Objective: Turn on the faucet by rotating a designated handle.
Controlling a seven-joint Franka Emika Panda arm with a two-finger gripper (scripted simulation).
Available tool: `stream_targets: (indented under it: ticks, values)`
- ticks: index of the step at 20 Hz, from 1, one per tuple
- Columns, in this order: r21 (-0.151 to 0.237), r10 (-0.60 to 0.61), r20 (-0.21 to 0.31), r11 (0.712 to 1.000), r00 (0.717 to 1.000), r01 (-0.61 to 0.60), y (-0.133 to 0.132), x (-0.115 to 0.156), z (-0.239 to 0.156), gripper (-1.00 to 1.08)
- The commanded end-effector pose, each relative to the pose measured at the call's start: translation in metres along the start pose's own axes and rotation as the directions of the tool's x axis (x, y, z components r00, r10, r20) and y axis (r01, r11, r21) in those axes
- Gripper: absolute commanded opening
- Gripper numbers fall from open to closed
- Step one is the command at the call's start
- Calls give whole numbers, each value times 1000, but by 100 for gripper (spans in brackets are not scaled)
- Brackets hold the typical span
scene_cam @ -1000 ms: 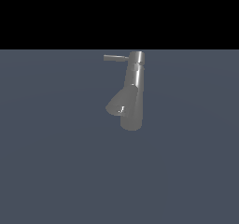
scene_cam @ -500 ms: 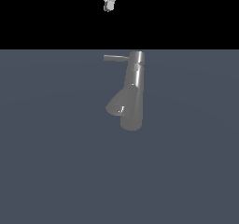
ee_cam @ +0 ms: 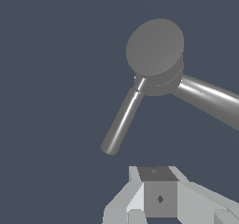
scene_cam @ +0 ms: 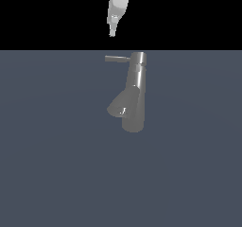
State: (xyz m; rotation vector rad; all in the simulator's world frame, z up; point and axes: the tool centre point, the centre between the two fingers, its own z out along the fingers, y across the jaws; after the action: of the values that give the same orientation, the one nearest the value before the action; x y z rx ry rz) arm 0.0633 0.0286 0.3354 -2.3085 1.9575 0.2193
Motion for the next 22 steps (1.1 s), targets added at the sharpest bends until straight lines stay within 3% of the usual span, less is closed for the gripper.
stream_targets:
  ticks: [1, 11, 22]
  values:
    - [-2, 73, -7, 997, 997, -73, -13, 5, 15, -100]
    - [1, 305, -43, 952, 951, -306, -50, 21, 71, -100]
    - [9, 397, -61, 918, 916, -397, -64, 28, 96, -100]
